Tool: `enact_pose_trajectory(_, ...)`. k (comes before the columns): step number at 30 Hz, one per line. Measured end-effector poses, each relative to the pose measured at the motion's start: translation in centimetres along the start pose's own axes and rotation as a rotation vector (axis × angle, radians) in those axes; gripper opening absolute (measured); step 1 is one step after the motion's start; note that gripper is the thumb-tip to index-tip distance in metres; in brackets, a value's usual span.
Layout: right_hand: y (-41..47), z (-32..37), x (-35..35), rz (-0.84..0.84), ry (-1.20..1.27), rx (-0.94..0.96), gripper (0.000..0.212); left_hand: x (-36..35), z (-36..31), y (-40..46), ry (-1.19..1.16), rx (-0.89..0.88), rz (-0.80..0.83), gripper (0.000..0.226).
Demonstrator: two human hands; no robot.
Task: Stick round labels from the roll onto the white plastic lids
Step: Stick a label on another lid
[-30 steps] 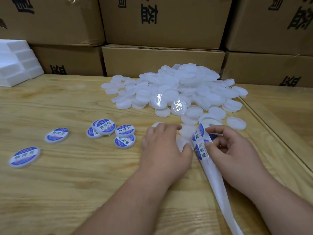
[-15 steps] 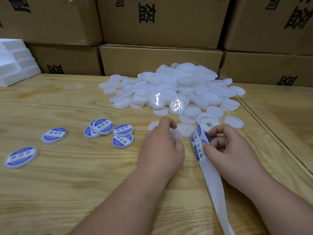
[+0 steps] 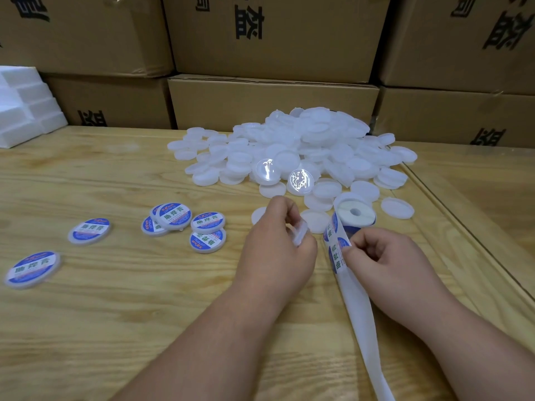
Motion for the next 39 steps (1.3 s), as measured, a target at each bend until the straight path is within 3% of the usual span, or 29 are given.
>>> enact_pose_trajectory(5,0.0,0.0,0.0,0.008,0.007,-0.003,0.021,-0.2,-0.8,-0.1,-0.102,0.047,0.050,0.046)
enact_pose_trajectory(10,-0.7,0.8,-0.7,0.115,0.003,0.025,0.021,-0.3,-1.1,0.0,-0.303,0.047,0.002,0.044)
enact_pose_trajectory(16,-0.7,0.7,-0.9,0.146,0.007,0.018,0.017,-0.1,-0.3,0.2,-0.251,-0.009,-0.018,0.008)
enact_pose_trajectory(22,-0.4,0.5,-0.8,0.141,0.092,0.030,0.014,-0.8,0.0,0.0,-0.325,0.034,0.012,0.014)
enact_pose_trajectory(29,-0.2,0.4,-0.8,0.133,0.203,0.039,0.012,-2.5,-1.4,-0.6,-0.276,-0.043,0.245,0.030)
enact_pose_trajectory(35,-0.5,0.8,-1.1,0.167,0.253,0.053,0.008,-2.0,-1.0,-0.4,-0.248,-0.025,0.221,0.024)
enact_pose_trajectory(39,-0.4,0.6,-1.3,0.175,0.225,0.057,0.019,-1.9,-1.0,-0.4,-0.233,-0.008,0.207,0.023)
Point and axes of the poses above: each hand's wrist, its own y-axis towards the middle knuckle, its own x-axis out of the back of the hand, z = x × y, the point moved 9 cm from there along y, towards the middle knuckle, and after that the axes turned 13 degrees about -x, right-handed, at the moved point
